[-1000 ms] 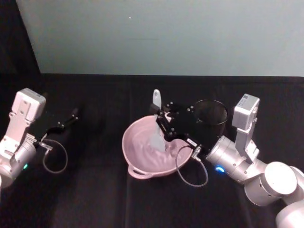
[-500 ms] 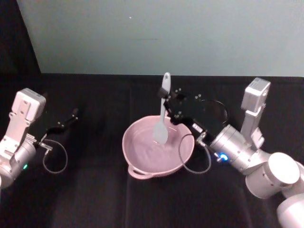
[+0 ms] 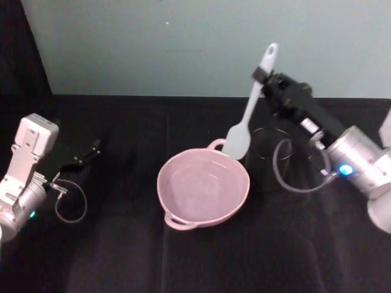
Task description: Use the one hand to pick up the spoon and stir the clear water in the bowl.
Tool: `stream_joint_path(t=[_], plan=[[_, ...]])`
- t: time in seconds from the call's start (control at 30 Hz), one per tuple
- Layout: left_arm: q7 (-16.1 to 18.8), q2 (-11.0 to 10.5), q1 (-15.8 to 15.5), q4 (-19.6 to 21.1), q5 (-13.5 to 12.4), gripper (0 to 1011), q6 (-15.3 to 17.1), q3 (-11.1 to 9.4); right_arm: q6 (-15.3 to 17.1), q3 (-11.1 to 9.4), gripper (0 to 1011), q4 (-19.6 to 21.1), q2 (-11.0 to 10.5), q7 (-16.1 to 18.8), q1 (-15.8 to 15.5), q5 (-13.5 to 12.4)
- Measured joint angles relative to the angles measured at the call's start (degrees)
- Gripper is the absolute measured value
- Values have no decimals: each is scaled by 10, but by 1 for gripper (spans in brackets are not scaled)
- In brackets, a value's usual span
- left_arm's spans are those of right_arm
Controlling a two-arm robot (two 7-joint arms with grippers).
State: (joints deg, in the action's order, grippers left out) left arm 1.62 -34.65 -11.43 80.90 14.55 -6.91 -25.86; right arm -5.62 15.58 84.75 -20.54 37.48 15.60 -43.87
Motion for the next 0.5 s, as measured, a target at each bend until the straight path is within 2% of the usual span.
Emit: stream_joint_path(t=[0.07, 0.2, 0.37, 0.5], plan=[[0, 0, 0, 0, 0, 1011, 0, 0, 18, -16, 111, 7, -12, -5, 0, -26], [0, 0, 0, 0, 0, 1011, 0, 0, 35, -34, 111, 4, -24, -13, 4, -55], [0, 0, 0, 0, 0, 1011, 0, 0, 45, -45, 112, -19, -31, -20, 15, -78], [0, 0, 0, 0, 0, 1011, 0, 0, 46, -42, 112, -55, -33, -22, 32, -86]])
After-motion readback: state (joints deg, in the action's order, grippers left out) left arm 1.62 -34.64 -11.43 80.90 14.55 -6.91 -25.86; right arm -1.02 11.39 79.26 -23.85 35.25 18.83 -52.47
